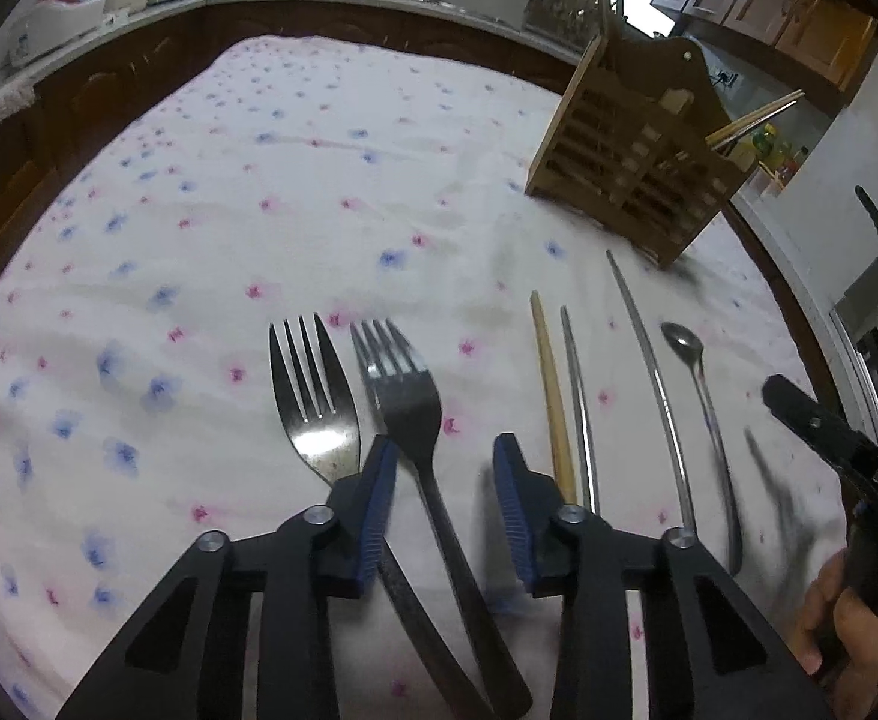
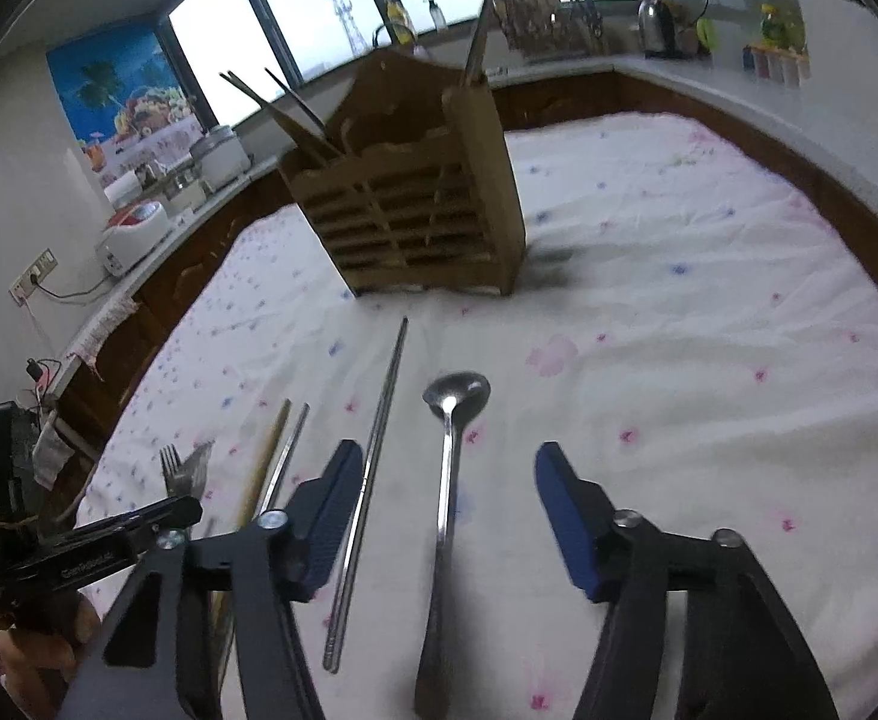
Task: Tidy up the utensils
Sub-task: 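Grasp a silver fork with the left tool while the right tool grasps the silver spoon, then lift the fork and spoon and carry them above the wooden holder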
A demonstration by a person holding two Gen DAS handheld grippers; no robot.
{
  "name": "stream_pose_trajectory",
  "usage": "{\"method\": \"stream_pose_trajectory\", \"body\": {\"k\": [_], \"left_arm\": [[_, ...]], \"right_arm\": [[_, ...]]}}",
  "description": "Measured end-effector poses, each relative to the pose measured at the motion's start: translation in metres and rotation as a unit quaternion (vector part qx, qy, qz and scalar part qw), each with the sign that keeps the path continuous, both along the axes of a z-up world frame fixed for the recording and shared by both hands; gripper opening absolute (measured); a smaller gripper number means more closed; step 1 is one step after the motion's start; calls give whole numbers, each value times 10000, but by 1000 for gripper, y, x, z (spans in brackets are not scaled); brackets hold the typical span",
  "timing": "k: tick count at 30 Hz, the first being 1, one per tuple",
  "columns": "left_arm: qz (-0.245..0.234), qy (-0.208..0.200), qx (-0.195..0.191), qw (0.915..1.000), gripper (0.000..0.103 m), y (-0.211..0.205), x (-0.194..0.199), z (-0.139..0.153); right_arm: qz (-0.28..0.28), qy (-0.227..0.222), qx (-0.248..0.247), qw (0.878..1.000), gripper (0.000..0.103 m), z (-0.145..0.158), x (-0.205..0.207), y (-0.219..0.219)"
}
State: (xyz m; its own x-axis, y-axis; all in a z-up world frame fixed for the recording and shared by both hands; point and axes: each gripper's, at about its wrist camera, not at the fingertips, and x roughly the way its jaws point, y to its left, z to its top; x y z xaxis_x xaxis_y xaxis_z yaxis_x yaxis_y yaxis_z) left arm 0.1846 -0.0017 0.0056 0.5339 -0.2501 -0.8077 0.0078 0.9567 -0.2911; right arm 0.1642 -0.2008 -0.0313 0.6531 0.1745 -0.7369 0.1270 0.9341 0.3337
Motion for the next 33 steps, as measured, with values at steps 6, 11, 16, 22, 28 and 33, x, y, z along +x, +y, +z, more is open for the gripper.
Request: {"method": "stream_pose_trajectory", "body": {"k": [6,11,16,22,28,33], "left_arm": [[-88,-52,129,9999,26,-5,10,-3],[-182,-42,214,9996,26,-11,17,-4],[-259,-48,264,9993,26,-12,21,-5],[-263,-88,219,9994,15,-12,24,-6],[-243,-97,-50,9996,14,-4,20,-5],[-313,-289,-161,9990,14,-3,6,9]], "right_arm": [[149,232,-61,9996,47,-13,20,1],[273,373,-185,9988,39,-20,33,5],[330,472,-388,9976,33,-22,42,8],[410,533,-659,9956,5,-21,46,13],[319,290,-440,9981,5,-4,28,9],[236,-65,-270,9993,5,25,6,3]]}}
